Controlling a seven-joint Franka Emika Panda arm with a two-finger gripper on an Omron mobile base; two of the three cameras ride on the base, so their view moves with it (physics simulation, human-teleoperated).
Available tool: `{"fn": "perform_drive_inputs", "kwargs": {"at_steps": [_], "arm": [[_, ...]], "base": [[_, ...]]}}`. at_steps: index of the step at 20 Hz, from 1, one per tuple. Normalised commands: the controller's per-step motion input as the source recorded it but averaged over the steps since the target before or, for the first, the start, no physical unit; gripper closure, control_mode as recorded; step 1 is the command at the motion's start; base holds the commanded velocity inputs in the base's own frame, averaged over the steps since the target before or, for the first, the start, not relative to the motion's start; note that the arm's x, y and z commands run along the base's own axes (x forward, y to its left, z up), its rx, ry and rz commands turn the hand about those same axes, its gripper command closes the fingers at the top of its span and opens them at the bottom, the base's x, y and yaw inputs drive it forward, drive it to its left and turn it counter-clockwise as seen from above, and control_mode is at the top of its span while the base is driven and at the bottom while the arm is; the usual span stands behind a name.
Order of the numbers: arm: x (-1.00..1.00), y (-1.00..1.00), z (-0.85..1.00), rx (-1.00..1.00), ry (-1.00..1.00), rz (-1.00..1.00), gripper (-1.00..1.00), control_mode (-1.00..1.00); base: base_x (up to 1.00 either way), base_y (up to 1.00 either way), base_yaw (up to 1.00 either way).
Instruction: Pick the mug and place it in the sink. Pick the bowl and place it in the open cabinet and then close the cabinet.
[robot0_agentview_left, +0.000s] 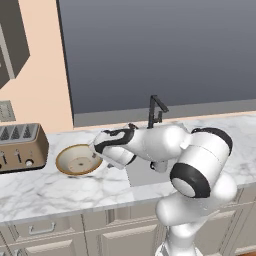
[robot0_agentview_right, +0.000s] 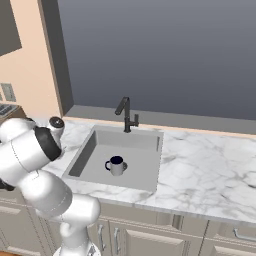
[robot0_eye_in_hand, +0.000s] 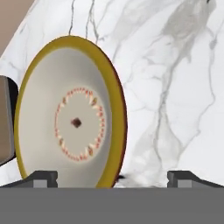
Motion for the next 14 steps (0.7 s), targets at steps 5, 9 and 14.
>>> {"fn": "perform_drive_inputs", "kwargs": {"at_steps": [5,9,14], "arm": [[0.18,0.21,-0.35,0.03,0.00,0.00,-1.00,-1.00],[0.27,0.21,-0.36,0.02,0.00,0.00,-1.00,-1.00],[0.44,0.30,-0.28,0.00,0.00,0.00,-1.00,-1.00]], "base": [[0.00,0.00,0.00],[0.00,0.00,0.00],[0.00,0.00,0.00]]}}
